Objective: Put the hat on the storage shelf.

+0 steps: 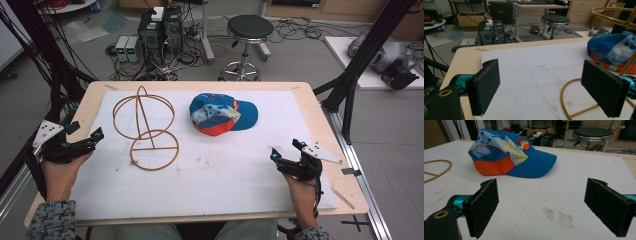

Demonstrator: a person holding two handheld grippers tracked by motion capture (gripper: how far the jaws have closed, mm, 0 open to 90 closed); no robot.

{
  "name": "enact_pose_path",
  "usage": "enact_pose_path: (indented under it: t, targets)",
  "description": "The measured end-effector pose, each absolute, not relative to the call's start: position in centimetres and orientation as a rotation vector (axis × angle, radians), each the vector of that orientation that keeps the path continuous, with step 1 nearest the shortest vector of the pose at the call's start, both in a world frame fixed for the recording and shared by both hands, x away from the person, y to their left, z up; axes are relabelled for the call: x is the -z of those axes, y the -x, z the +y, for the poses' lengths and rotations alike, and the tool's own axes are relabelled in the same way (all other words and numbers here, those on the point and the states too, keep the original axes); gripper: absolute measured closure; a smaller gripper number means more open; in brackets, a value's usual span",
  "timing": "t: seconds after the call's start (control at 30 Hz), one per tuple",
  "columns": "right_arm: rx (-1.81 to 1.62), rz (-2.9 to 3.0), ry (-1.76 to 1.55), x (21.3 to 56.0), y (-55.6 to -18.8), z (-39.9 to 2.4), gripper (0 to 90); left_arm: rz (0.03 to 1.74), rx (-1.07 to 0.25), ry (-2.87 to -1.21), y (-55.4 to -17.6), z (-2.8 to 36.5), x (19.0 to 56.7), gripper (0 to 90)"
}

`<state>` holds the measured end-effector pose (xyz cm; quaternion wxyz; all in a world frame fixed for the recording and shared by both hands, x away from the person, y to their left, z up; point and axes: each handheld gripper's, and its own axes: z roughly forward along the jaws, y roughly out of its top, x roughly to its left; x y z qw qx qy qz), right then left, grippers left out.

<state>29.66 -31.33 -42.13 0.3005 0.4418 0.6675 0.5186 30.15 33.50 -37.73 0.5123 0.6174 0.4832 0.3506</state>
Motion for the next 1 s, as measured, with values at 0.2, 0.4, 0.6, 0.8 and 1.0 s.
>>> enact_pose_path:
  t: [0.2, 0.4, 0.6, 0.8, 1.0]
  targets:
    - [-1.374, 1.799, -1.152, 42.0, -29.6, -31.1, 11.4, 1.173, -0.829, -1.473, -30.2, 33.7, 37.7, 15.9]
    - [-1.385, 1.829, -1.125, 41.5, -30.1, -30.7, 11.4, 1.177, -0.827, -1.475, -30.2, 33.7, 37.8, 15.9]
    - [-1.364, 1.864, -1.034, 40.2, -31.1, -29.7, 11.6, 1.177, -0.817, -1.468, -30.2, 33.7, 37.6, 16.0]
    - [-1.400, 1.889, -1.016, 38.3, -33.0, -28.7, 13.5, 1.174, -0.806, -1.477, -30.2, 33.5, 37.8, 16.0]
    - [-1.458, 1.916, -0.931, 35.5, -36.4, -26.0, 14.6, 1.169, -0.800, -1.485, -30.2, 33.4, 37.9, 16.0]
